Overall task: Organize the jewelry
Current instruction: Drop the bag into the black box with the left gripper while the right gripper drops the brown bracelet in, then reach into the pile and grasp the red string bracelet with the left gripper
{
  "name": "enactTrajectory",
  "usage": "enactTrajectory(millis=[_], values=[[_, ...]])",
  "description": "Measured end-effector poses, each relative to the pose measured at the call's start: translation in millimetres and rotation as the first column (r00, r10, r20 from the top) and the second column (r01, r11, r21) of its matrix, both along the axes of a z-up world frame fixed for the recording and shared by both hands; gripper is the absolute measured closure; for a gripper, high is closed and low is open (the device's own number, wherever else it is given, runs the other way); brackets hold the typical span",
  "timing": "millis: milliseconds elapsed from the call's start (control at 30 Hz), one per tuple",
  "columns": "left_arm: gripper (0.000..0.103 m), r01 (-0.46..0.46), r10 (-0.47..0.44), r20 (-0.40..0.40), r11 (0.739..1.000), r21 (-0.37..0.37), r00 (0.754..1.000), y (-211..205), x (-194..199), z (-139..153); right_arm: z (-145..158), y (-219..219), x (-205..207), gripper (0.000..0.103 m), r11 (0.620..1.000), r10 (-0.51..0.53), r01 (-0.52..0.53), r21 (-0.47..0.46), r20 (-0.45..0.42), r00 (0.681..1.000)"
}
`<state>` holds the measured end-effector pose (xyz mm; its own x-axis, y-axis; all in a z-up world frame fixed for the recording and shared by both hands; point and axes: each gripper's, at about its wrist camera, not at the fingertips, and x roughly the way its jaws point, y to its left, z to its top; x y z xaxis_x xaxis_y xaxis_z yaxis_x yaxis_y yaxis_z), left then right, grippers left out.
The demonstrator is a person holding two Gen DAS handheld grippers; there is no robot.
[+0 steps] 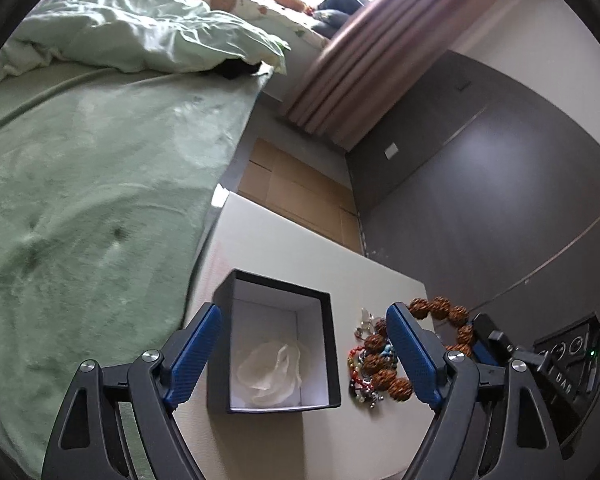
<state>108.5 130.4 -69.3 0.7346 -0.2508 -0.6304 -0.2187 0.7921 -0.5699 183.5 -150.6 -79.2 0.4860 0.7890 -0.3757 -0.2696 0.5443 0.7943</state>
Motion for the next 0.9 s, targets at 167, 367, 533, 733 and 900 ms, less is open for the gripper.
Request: enactTrajectory(millis=[167, 367, 533, 733, 900], values=[[0.018, -0.013, 0.014, 0.01, 1.0, -0.012, 1.0, 9, -3, 3, 0, 30, 1, 0.085, 0.998, 0.055, -0.055, -0.02, 0.017, 0.998], [0.018, -0.008, 0.008, 0.015, 1.0, -0.007, 1.0, 10, -2, 4, -8, 72, 9, 0.064, 0.982, 0.176, -0.176, -0.068, -0.003, 0.984], [0.018, 0.002, -0.002, 0.013, 1.0, 0.002, 1.0, 6, -3, 5, -10, 72, 8, 0.056, 0.981, 0.185, -0.185, -0.059, -0.002, 0.983], [0.018, 0.04, -0.04, 0.006, 0.999, 0.023, 0.999, -14, 4, 6, -11, 31, 7, 0.056, 0.99, 0.087, -0.089, -0.108, -0.024, 0.996], [0.018, 0.088, -0.087, -0.005, 0.994, 0.06, 0.996, -41, 12, 5, -10, -1, 7, 0.054, 0.983, 0.01, -0.021, -0.184, -0.058, 0.998]])
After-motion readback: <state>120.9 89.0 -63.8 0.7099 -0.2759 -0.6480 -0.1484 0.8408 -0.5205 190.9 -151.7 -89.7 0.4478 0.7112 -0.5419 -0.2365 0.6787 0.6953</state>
